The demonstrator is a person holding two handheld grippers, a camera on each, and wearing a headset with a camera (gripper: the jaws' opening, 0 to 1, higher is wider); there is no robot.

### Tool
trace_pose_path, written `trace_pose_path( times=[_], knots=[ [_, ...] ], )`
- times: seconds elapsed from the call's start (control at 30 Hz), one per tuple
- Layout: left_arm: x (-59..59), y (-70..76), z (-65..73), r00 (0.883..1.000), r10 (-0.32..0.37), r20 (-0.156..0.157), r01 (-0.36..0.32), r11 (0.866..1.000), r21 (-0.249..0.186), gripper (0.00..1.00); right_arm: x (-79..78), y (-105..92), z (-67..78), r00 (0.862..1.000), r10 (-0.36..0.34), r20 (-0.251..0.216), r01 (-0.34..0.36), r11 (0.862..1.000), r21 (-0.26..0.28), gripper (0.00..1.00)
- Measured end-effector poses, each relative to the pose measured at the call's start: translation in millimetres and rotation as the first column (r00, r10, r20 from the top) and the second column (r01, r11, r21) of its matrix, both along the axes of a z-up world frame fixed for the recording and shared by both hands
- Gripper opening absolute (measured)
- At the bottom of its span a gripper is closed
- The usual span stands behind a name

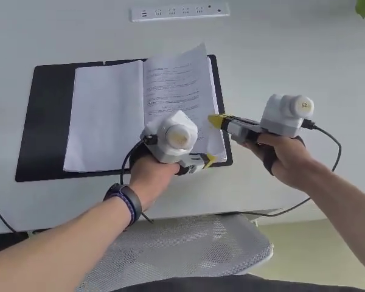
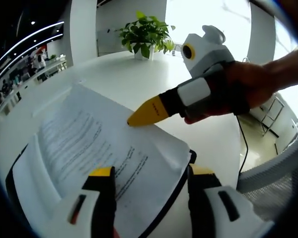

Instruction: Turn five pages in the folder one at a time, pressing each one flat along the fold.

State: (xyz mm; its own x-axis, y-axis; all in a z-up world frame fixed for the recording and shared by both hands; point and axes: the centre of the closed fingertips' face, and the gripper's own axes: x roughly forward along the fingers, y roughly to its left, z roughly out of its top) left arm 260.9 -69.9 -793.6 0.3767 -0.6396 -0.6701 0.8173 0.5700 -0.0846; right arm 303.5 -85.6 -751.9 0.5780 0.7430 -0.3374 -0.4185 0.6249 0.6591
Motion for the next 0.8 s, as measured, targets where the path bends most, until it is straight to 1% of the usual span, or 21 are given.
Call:
trace_pose_path(
  times=[0.07,0.13,0.2,0.27,0.3,0.33,0.37,0.4,0.47,0.67,0.8],
  knots=[
    [1.8,5.8,4.9,1.000,0.003,0.011,-0.003,1.000,-0.002,0.58,0.3,-1.6,2.0,1.000,-0.006,0.001,0.006,1.000,0.001,0.00],
    [3.3,12.4,13.3,1.000,0.012,0.020,-0.012,1.000,-0.009,0.60,1.2,-3.5,3.7,1.000,-0.014,0.003,0.014,1.000,0.005,0.00],
    [4.0,15.8,18.3,0.999,0.017,0.029,-0.016,1.000,-0.011,0.60,2.0,-5.3,5.1,1.000,-0.025,-0.004,0.025,1.000,0.013,0.00],
    [6.7,24.5,23.5,0.999,0.030,0.038,-0.030,0.999,-0.019,0.62,1.3,-4.5,8.4,1.000,-0.028,-0.001,0.028,0.999,0.018,0.00],
    [8.4,28.0,26.9,0.998,0.041,0.038,-0.040,0.999,-0.031,0.64,0.5,-2.3,11.0,1.000,-0.025,0.003,0.025,1.000,0.018,0.00],
    [8.4,30.4,27.9,0.998,0.045,0.039,-0.044,0.999,-0.029,0.63,0.3,-1.2,12.9,1.000,-0.024,0.009,0.024,1.000,0.015,0.00],
    [10.0,33.8,30.9,0.997,0.050,0.053,-0.049,0.998,-0.030,0.63,0.2,-0.9,13.6,1.000,-0.024,0.010,0.024,1.000,0.015,0.00],
    [9.7,41.1,36.0,0.997,0.061,0.057,-0.059,0.998,-0.034,0.63,0.5,0.3,17.1,1.000,-0.026,0.015,0.025,0.999,0.023,0.00],
    [9.1,50.1,43.0,0.995,0.083,0.058,-0.080,0.996,-0.050,0.64,1.3,4.6,25.8,0.999,-0.025,0.034,0.024,0.999,0.041,0.00],
    [5.6,75.9,56.0,0.991,0.116,0.067,-0.112,0.992,-0.061,0.67,3.2,14.3,41.9,0.998,-0.016,0.065,0.012,0.998,0.055,0.00],
    [2.3,94.3,65.7,0.985,0.160,0.063,-0.154,0.984,-0.090,0.68,3.2,24.1,55.6,0.996,-0.004,0.089,-0.003,0.997,0.071,0.00]
  ],
)
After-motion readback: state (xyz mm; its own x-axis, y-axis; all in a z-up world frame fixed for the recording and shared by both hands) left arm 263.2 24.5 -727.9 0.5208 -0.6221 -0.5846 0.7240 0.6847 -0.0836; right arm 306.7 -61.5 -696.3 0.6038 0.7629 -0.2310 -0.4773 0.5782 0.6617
